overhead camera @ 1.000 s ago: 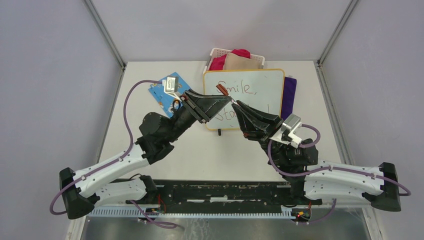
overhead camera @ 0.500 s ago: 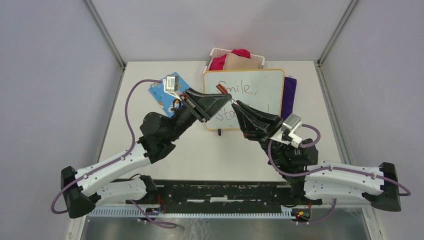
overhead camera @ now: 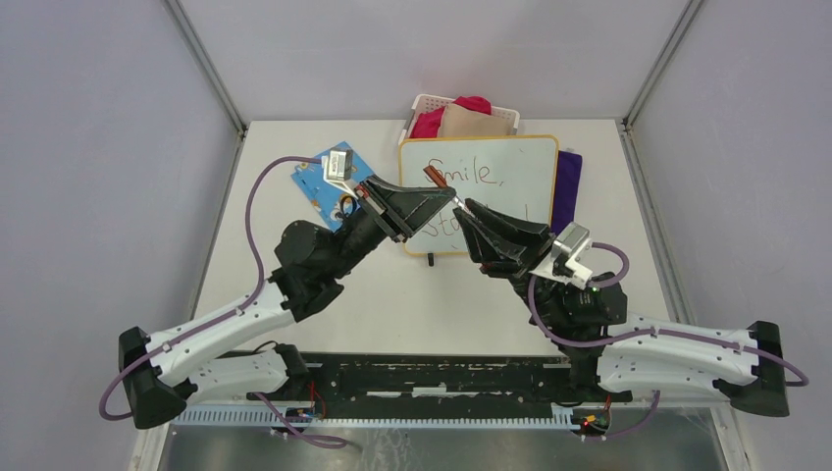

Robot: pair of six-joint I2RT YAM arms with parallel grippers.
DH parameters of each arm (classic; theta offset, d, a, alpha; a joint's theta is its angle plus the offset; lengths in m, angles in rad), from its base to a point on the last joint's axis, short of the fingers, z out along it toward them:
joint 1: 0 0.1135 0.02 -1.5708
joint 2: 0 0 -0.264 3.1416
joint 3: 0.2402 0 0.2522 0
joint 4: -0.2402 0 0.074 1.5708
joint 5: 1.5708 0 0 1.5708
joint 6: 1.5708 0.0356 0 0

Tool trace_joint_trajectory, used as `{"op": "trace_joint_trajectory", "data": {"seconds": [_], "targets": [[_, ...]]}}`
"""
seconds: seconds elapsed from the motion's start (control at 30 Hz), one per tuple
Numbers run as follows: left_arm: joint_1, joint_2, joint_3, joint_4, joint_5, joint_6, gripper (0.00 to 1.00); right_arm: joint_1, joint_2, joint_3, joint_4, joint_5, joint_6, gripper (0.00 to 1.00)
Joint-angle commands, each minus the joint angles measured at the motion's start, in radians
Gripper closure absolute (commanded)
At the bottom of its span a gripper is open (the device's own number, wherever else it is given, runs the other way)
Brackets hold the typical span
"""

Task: Write a sentence on the whiteboard
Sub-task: Place the whiteboard marker at the center of the board.

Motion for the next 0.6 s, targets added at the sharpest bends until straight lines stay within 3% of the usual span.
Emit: {"op": "trace_joint_trajectory", "data": {"seconds": [0.0, 0.1, 0.27, 0.37, 0.4, 0.5, 0.57], "targets": [[0.003, -0.040, 0.029, -0.069, -0.045, 0.078, 0.98, 0.001, -0.055, 0.047, -0.181, 0.033, 0.017, 0.61], [0.004, -0.064, 0.105, -0.296, -0.098, 0.189, 0.98, 0.000, -0.089, 0.158, -0.450, 0.056, 0.035, 0.53], [0.003, -0.094, 0.263, -0.690, -0.163, 0.441, 0.98, 0.000, -0.151, 0.297, -0.841, 0.061, 0.079, 0.53], [0.003, -0.120, 0.291, -0.838, -0.189, 0.540, 0.98, 0.000, -0.165, 0.322, -1.003, 0.092, 0.109, 0.53], [0.004, -0.137, 0.278, -0.859, -0.177, 0.564, 0.98, -0.001, -0.166, 0.318, -1.037, 0.092, 0.121, 0.53], [0.003, -0.204, 0.247, -0.921, 0.035, 0.699, 0.98, -0.001, -0.113, 0.336, -1.086, -0.076, 0.196, 0.51], [0.003, -0.221, 0.266, -0.992, 0.102, 0.744, 0.98, -0.001, -0.072, 0.369, -1.084, -0.191, 0.229, 0.48]]}}
